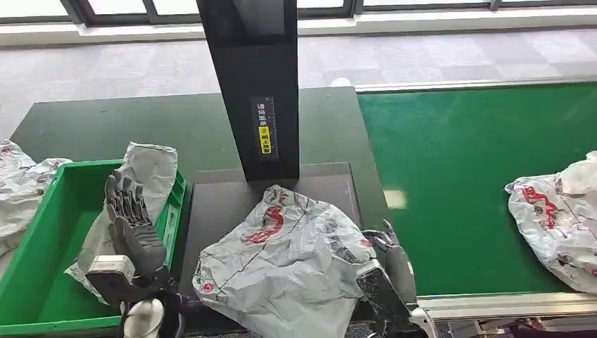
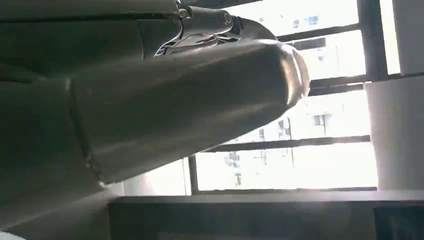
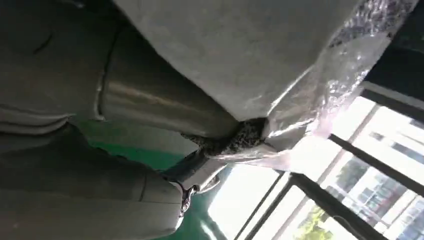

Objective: Moved the parcel from conveyor to table for the left to box.

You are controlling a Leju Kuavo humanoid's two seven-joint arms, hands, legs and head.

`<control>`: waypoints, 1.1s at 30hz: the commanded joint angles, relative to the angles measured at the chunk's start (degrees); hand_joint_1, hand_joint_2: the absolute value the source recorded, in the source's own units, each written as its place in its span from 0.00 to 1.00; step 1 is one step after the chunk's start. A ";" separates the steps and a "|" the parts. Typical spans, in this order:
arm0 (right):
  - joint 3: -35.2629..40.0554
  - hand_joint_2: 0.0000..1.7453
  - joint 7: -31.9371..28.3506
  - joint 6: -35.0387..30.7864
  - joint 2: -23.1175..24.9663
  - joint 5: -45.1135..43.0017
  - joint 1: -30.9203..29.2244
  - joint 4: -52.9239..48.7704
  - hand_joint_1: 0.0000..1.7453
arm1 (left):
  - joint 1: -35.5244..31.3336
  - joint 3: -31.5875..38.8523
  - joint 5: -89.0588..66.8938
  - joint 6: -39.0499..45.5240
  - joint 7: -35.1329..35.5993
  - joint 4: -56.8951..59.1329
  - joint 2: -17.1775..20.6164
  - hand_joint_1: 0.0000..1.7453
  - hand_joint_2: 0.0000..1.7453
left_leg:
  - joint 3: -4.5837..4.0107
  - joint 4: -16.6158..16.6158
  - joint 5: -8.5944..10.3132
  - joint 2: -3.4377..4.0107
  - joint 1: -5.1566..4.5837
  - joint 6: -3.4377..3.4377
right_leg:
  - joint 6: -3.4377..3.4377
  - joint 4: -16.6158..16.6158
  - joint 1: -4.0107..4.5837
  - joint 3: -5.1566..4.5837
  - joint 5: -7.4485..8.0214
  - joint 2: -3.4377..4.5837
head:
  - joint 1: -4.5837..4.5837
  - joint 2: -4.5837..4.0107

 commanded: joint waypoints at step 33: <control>-1.40 0.00 -1.06 -1.60 -2.69 0.76 -4.22 4.56 0.00 | -7.50 -21.59 -71.36 -7.69 20.65 33.55 7.35 1.00 1.00 | 0.08 -0.14 0.10 0.08 -0.05 0.04 | -0.03 -0.17 -0.01 0.07 0.11 -0.10 | 0.00 0.00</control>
